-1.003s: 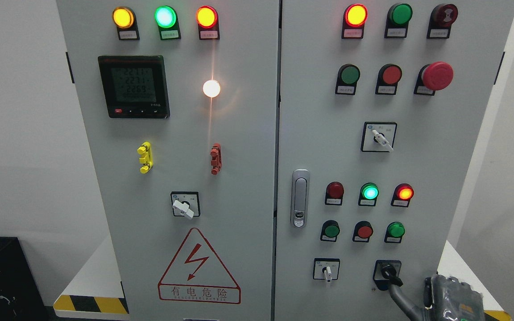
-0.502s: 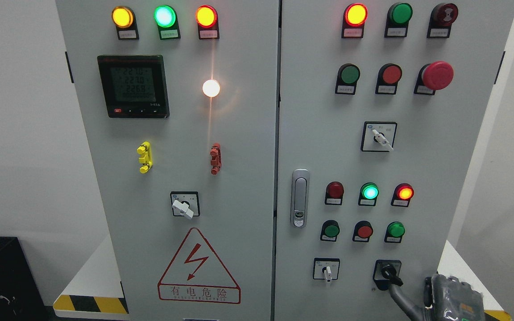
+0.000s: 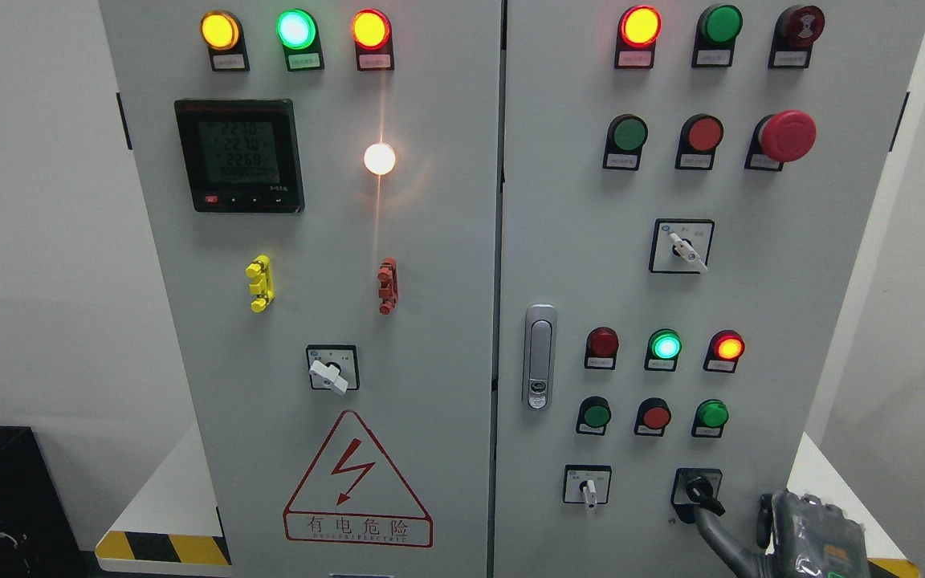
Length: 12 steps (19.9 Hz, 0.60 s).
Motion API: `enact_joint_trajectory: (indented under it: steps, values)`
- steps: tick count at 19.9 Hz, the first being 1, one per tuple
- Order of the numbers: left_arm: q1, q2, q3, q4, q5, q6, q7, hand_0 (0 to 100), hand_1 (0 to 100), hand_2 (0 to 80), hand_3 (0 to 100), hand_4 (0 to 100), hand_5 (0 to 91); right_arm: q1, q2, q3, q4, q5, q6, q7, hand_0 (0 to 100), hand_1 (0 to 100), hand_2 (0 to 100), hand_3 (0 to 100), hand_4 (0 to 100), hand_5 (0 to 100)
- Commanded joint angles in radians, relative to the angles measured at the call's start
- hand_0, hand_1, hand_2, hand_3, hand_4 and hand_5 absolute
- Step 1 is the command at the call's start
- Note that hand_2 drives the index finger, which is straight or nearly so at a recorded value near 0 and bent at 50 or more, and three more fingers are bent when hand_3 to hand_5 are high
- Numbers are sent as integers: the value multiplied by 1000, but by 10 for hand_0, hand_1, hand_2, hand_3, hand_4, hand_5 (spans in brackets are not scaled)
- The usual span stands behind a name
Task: Flip black knob to close circuit
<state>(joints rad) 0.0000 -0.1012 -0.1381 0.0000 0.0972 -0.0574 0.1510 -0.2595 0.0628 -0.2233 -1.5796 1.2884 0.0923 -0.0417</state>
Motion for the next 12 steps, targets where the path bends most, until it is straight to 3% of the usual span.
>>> enact_joint_trajectory:
  steps: [1,12]
  values:
    - [23,0,0,-31,-1,1,-1,120,556,0,0,0,0,14,2,21,-13,-1,-14,-9,0,4,910,1000,940,970]
    - [23,0,0,-31,1,1,-1,120,556,0,0,0,0,37,11,52,-14,-3,-49,-14,0,8,910,1000,941,969]
